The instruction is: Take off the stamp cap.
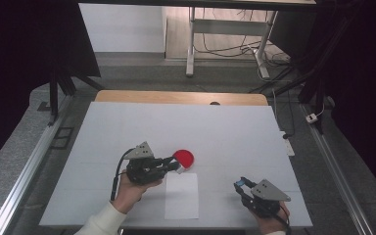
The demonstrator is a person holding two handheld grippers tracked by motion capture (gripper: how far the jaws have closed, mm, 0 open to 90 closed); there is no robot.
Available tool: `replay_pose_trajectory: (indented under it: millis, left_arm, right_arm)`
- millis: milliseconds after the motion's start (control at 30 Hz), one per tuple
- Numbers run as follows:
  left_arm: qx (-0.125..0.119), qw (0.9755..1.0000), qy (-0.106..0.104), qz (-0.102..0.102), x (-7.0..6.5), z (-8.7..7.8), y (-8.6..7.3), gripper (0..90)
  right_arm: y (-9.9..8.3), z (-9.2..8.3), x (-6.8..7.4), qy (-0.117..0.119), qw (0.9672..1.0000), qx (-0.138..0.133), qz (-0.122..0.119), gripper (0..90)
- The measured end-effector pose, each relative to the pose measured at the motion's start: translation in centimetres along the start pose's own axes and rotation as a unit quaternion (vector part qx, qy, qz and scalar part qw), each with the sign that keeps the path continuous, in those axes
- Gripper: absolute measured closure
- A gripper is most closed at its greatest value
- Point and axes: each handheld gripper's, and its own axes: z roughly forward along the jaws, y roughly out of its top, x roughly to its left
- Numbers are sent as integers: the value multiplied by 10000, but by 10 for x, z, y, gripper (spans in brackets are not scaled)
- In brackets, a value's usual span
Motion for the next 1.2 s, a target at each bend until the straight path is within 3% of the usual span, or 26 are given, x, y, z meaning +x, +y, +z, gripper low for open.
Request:
replay_pose_trajectory:
  millis: [667,1200]
  left_arm:
    - [151,9998,101,30,1,6,0,758]
    - [354,9987,362,105,9,17,16,758]
  right_arm:
    - [-5,-6,-13,-87,9999,-62,130,641]
    - [-4,-4,-14,-78,9999,-34,92,641]
